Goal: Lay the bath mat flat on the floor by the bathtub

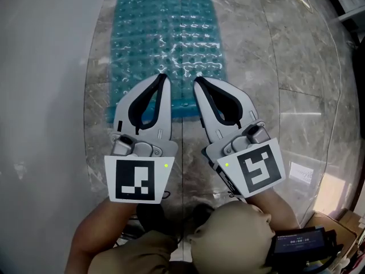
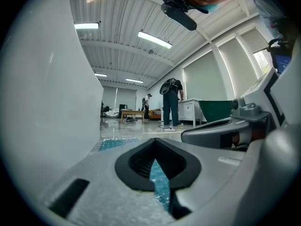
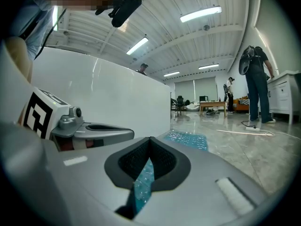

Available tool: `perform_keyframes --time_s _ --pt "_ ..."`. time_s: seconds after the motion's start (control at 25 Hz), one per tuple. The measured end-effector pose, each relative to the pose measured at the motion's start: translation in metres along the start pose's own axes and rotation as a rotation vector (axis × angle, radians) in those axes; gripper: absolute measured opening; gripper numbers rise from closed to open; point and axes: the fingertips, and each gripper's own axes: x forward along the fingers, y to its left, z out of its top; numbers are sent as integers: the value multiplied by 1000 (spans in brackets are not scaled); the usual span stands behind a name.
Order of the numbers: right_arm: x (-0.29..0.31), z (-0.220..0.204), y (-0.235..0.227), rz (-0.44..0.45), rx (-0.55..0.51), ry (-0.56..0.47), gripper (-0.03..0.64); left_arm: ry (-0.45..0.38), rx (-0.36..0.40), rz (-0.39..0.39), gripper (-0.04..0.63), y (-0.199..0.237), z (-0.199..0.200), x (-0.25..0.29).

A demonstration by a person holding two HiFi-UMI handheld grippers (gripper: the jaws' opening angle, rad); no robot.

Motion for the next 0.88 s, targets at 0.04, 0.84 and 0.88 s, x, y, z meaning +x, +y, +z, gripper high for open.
perform_keyframes --time_s 0.04,0.84,0.88 --pt "0 0 0 3 3 1 6 -1 -1 1 8 1 0 0" --pt "5 7 5 1 -21 -18 6 8 -17 0 8 3 -2 -3" --pt "5 6 6 3 -22 -18 6 8 -17 0 8 3 -3 -3"
